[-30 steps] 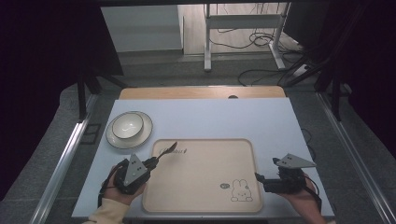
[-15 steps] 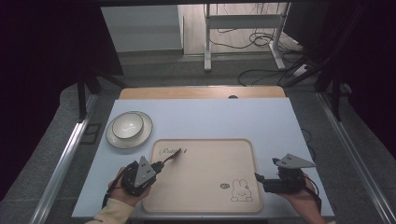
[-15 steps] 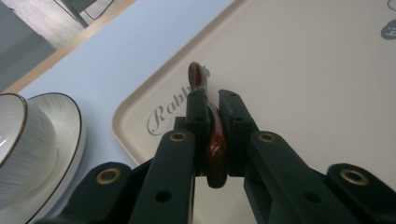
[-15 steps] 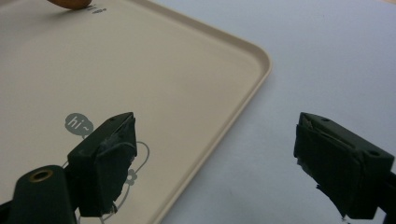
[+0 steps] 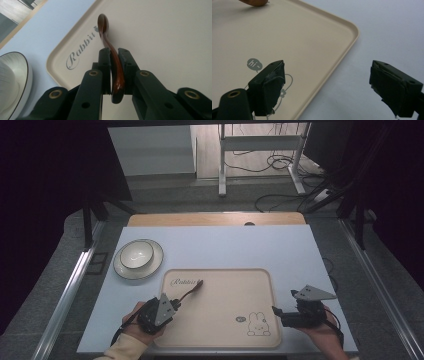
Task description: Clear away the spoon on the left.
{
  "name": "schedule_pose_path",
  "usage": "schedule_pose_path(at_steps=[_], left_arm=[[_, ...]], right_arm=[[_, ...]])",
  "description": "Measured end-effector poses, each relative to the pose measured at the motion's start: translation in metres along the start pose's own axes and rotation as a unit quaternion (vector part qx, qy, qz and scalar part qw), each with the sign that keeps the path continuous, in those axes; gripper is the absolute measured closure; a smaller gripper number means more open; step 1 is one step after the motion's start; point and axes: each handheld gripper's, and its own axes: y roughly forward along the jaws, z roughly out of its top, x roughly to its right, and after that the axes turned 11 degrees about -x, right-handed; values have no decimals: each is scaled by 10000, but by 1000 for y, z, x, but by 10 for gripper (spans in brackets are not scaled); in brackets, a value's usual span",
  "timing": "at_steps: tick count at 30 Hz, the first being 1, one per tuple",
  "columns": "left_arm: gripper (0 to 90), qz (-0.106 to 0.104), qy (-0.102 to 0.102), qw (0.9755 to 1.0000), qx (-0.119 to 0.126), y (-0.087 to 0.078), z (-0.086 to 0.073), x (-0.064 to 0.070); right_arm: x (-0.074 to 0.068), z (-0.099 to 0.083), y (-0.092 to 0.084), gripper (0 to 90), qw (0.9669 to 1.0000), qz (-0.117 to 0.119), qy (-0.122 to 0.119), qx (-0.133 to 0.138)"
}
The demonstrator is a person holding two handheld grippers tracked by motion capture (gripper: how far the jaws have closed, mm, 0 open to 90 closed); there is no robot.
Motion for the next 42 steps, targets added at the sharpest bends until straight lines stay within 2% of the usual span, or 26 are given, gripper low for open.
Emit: schedule_pose_path(at_steps=[5,13,19,24,27,29,31,36,42], left_arm=[[805,-134,89,9997,-175,5,-1,1],[756,-372,123,9987,-336,10,-1,3],[697,-768,94,9963,-384,14,0,3],[624,-986,-47,9947,-298,16,2,3],[482,-1013,-202,9942,-294,16,2,3],[372,-1051,-343,9937,-202,15,2,0],[323,-1067,-432,9933,-98,12,2,-1],[270,-1078,-669,9919,93,8,3,-7],[253,-993,-990,9895,362,2,3,-17]], right_arm=[[1,0,-1,137,10000,-15,8,16],[1,0,-1,137,10000,-25,11,10],[2,0,-1,136,10000,-52,34,-1],[2,0,-2,137,10000,-81,25,22],[2,0,-2,137,10000,-87,33,22],[1,0,-3,140,9999,-120,38,72],[1,0,-4,140,9998,-134,20,109],[2,0,-3,140,9999,-100,51,97],[7,-1,-6,140,9993,99,303,219]])
